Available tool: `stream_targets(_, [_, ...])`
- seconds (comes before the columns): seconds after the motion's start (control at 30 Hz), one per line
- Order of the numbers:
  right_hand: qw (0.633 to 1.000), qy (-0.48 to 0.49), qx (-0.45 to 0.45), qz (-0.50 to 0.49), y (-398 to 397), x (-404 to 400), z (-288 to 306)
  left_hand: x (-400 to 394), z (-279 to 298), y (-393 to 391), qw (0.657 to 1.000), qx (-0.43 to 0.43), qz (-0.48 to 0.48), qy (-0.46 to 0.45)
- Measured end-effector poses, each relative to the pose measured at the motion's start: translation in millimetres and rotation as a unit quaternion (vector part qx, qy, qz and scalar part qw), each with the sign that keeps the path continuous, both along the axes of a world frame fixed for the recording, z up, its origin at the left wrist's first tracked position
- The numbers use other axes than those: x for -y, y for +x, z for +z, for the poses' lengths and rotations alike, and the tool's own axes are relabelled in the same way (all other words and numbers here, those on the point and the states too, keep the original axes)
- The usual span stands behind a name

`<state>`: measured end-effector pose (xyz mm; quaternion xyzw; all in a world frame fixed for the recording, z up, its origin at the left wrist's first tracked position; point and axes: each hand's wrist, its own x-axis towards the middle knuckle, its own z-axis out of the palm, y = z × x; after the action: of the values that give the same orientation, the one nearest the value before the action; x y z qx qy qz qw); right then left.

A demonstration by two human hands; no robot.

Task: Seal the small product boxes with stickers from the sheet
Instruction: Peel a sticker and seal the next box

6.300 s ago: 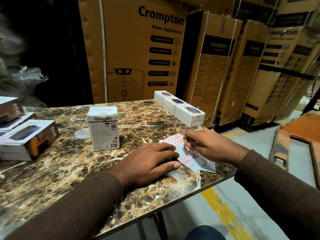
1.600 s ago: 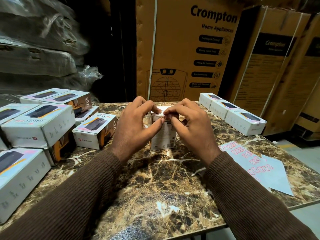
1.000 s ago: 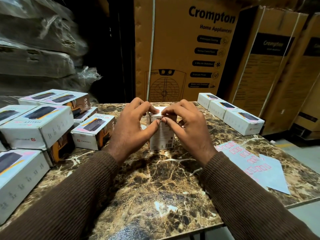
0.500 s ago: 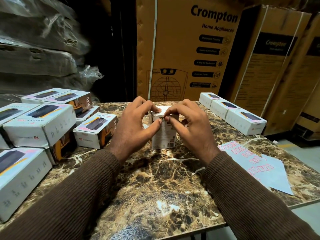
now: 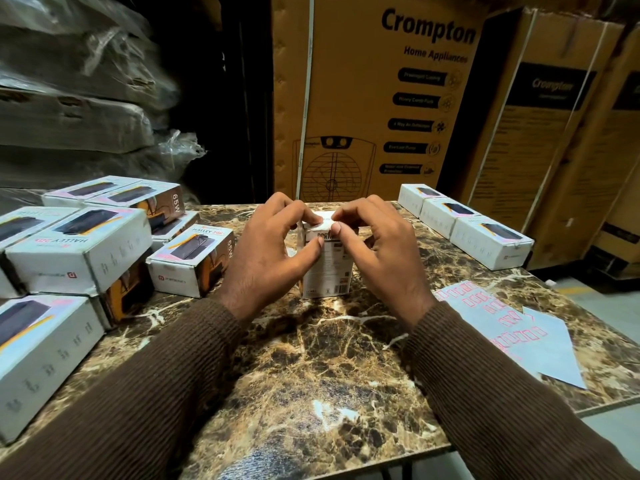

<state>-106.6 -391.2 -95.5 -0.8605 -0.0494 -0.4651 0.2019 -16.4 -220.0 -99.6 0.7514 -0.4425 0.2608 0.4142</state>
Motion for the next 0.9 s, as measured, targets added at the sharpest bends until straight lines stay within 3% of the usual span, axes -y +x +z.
stream_targets(0.9, [0.994, 0.095, 0.015, 0.051, -3.8, 8.8, -0.2, -6.1, -6.1, 1.5, 1.000, -0.006, -0.010, -0.002])
